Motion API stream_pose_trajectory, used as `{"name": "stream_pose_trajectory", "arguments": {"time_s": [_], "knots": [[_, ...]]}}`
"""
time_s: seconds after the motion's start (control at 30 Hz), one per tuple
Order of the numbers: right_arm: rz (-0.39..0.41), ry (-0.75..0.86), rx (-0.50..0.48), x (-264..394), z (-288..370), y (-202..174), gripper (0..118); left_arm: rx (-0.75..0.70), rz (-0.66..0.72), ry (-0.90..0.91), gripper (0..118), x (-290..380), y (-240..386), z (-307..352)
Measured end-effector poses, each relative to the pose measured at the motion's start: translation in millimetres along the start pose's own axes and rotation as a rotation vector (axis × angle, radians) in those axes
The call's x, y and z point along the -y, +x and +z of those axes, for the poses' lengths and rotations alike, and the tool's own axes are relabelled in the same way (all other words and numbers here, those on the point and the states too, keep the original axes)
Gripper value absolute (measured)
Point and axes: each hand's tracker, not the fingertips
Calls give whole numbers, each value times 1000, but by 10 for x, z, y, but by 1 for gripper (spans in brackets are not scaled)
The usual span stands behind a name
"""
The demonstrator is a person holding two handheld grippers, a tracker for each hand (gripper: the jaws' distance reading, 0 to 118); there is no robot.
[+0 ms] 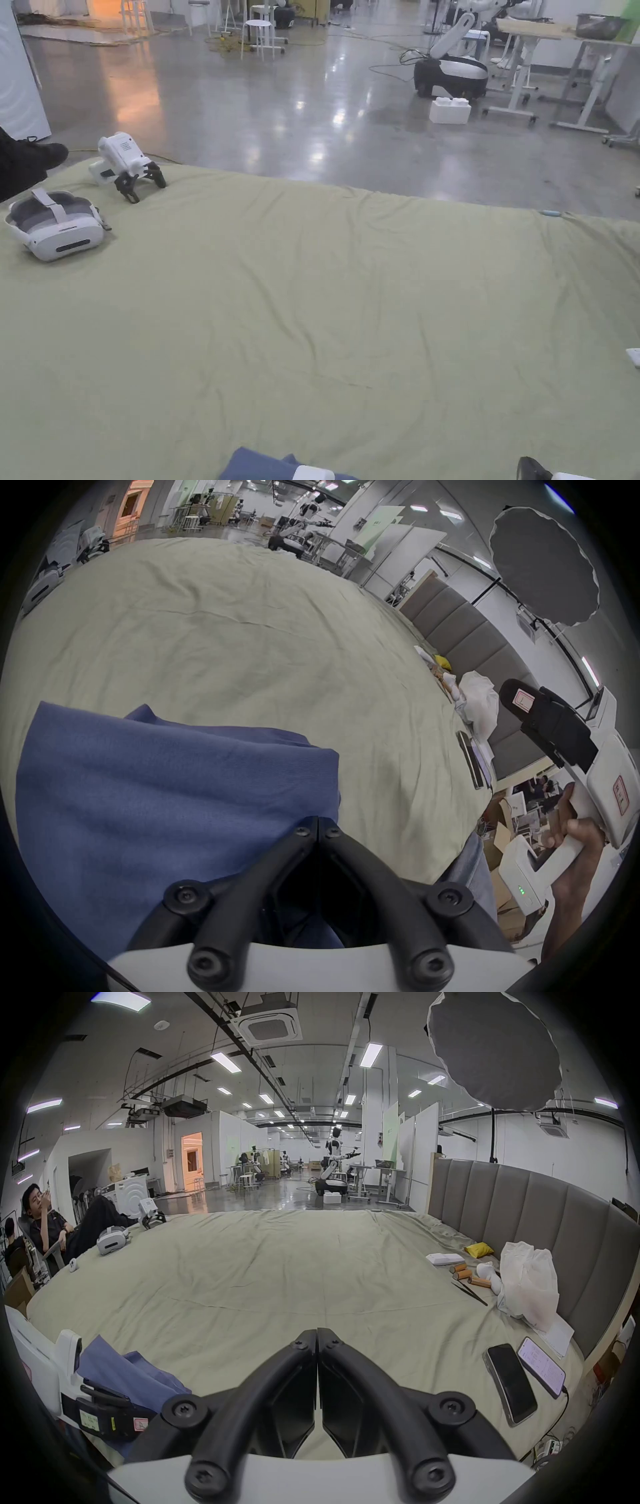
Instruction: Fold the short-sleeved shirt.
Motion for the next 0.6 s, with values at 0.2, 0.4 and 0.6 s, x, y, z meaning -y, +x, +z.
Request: {"name": "stream_pose_trajectory", "arguments": {"time_s": [0.2,0.4,0.6], "knots": [[10,60,-1,-151,31,-85,0,-46,-132,181,0,-216,76,509],[13,177,2,-386,97,-254,0,-277,-293,556,0,-488,142,1135],[13,298,14,-631,180,-393,0,-568,-351,1007,0,-556,167,1651]]}}
